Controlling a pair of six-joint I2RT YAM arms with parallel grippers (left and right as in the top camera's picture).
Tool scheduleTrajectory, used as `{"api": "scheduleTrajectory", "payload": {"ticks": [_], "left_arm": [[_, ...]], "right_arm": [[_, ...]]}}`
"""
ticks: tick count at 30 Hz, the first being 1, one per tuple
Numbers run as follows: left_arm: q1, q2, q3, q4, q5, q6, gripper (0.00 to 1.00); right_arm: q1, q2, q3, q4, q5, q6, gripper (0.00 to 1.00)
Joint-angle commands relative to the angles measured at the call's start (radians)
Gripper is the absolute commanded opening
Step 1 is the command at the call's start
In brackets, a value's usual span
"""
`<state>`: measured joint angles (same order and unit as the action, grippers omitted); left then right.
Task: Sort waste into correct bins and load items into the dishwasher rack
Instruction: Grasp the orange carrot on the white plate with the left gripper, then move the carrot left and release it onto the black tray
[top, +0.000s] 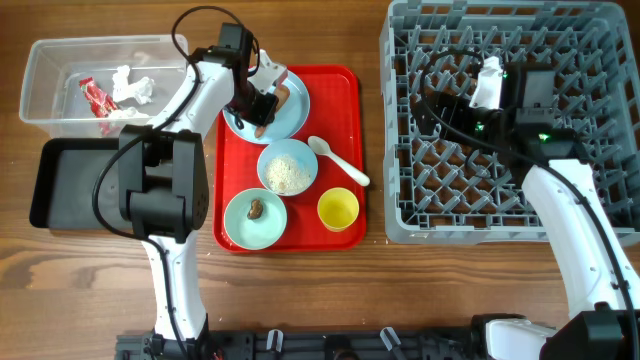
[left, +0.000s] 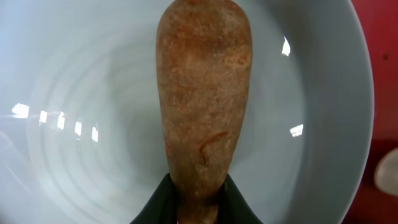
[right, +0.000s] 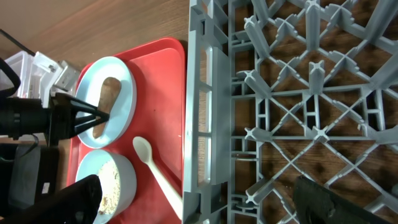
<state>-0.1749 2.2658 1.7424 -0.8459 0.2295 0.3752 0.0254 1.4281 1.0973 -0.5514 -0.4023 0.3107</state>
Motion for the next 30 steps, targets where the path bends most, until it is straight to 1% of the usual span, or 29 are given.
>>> {"api": "scheduleTrajectory", "payload": {"ticks": [1, 2, 4, 9, 11, 13, 16, 18, 20, 21, 23, 24, 25, 27, 28, 30], "left_arm": [[0.002, 0.027, -0.004, 0.024, -0.007, -0.183, 0.09], [0.002, 0.011, 0.019, 0.014, -0.007, -0.229, 0.09], [0.002, -0.024, 0.067, -0.018, -0.007, -0.28, 0.08], [0.007, -0.183, 0.193, -0.134, -0.029, -0.373, 0.07], [0.021, -0.286, 0.197, -0.179, -0.124, -0.451, 0.09], [0.05, -0.376, 0.197, -0.245, -0.254, -0.522, 0.1], [0.152, -0.479, 0.197, -0.385, -0.431, -0.663, 0.1], [0.227, -0.491, 0.197, -0.448, -0.46, -0.725, 0.1], [0.345, -0.484, 0.175, -0.498, -0.459, -0.833, 0.09], [0.383, -0.482, 0.154, -0.497, -0.457, -0.879, 0.09], [0.481, -0.481, 0.061, -0.471, -0.456, -1.061, 0.09], [0.527, -0.481, -0.01, -0.447, -0.455, -1.183, 0.11], [0.562, -0.481, -0.077, -0.417, -0.455, -1.272, 0.13], [0.611, -0.481, -0.216, -0.318, -0.455, -1.362, 0.14], [0.627, -0.481, -0.281, -0.256, -0.455, -1.381, 0.14], [0.653, -0.481, -0.478, -0.028, -0.455, -1.383, 0.1]], "right_arm": [[0.0, 0.006, 0.007, -0.005, 0.013, 0.007, 1.0], [0.0, 0.006, 0.007, -0.007, 0.013, 0.007, 1.0], [0.0, 0.006, 0.007, -0.011, 0.013, 0.007, 1.0], [0.0, 0.006, 0.007, -0.012, 0.013, 0.007, 1.0], [0.0, 0.006, 0.007, -0.012, 0.013, 0.007, 1.0], [0.0, 0.006, 0.007, -0.012, 0.013, 0.006, 1.0], [-0.001, 0.006, 0.007, -0.011, 0.013, 0.006, 1.0], [-0.001, 0.006, 0.007, -0.01, 0.013, 0.007, 1.0], [-0.001, 0.006, 0.007, -0.009, 0.014, 0.006, 1.0], [-0.001, 0.006, 0.007, -0.007, 0.014, 0.007, 1.0], [-0.001, 0.006, 0.007, -0.007, 0.014, 0.007, 1.0], [-0.001, 0.006, 0.007, -0.007, 0.014, 0.007, 1.0], [0.0, 0.006, 0.007, -0.007, 0.014, 0.007, 1.0], [-0.001, 0.006, 0.007, -0.007, 0.014, 0.007, 1.0], [0.0, 0.006, 0.007, -0.007, 0.014, 0.007, 1.0], [0.0, 0.006, 0.007, -0.007, 0.014, 0.007, 0.99]]}}
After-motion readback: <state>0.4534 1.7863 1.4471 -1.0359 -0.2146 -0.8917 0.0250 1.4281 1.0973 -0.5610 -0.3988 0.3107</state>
